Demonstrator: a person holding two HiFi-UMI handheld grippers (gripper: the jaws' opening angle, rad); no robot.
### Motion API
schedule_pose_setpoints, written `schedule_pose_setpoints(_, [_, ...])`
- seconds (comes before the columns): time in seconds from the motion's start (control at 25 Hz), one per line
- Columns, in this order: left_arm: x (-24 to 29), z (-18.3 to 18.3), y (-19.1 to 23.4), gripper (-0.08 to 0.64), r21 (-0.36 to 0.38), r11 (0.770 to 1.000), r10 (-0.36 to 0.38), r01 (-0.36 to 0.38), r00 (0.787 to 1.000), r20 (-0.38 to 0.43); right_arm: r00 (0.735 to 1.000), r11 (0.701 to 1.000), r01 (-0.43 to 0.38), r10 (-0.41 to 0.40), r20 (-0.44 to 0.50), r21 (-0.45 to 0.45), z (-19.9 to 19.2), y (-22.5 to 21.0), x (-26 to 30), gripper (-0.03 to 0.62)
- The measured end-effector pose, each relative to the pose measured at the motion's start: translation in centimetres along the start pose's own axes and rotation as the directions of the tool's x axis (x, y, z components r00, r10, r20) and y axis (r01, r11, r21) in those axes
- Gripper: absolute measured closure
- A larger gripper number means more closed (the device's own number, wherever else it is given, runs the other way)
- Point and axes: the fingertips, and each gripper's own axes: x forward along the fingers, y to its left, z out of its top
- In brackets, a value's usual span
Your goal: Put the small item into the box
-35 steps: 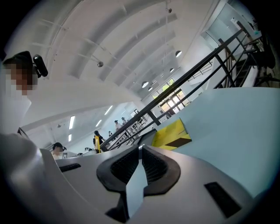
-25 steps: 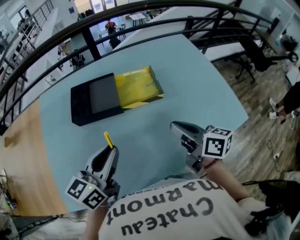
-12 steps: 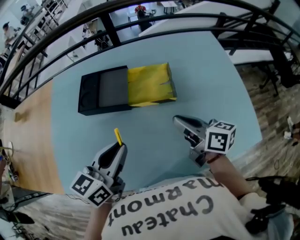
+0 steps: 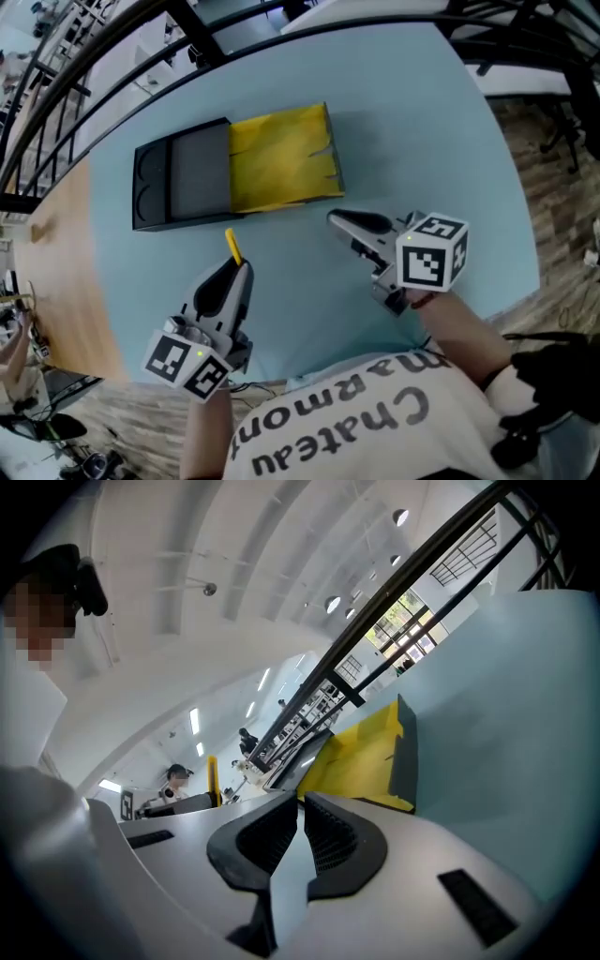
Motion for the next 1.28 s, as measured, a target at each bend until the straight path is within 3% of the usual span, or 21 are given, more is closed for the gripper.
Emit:
schedule_pose_setpoints(0.24, [5.2, 1.0, 1.7, 0.511, 0.043, 0.998, 0.054, -0.052, 0.997, -0.050, 1.000, 1.000, -0.008, 0.008, -0.017, -0.005, 1.8, -2.8, 1.2, 0.546])
schedule_pose_setpoints(0.44, [7.3, 1.4, 1.8, 0.509, 0.184, 0.979, 0.111, -0.087, 0.987, -0.119, 0.999, 0.998, -0.044, 0.044, 0.022, 0.041, 2.2, -2.9, 1.5, 0.546])
schedule_pose_setpoints(0.56, [8.7, 1.4, 1.7, 0.509, 0.242, 0.968, 0.117, -0.074, 0.978, -0.170, 0.997, 0.996, -0.065, 0.063, 0.040, 0.053, 2.4, -2.7, 1.5, 0.546])
schedule_pose_setpoints(0.84, [11.4, 0.8, 2.5, 0.509, 0.297, 0.954, 0.115, -0.028, 0.954, -0.279, 0.994, 0.994, -0.103, 0.101, 0.044, 0.044, 2.3, -2.1, 1.7, 0.546])
schedule_pose_setpoints(1.12, [14.5, 1.5, 3.7, 0.509, 0.448, 0.893, 0.130, 0.040, 0.931, -0.342, 0.993, 0.993, -0.115, 0.114, 0.025, 0.038, 1.9, -2.0, 1.8, 0.546])
schedule_pose_setpoints(1.28, [15.4, 0.8, 4.3, 0.509, 0.521, 0.848, 0.150, 0.096, 0.900, -0.410, 0.994, 0.993, -0.112, 0.112, 0.012, 0.037, 1.7, -2.0, 1.7, 0.546])
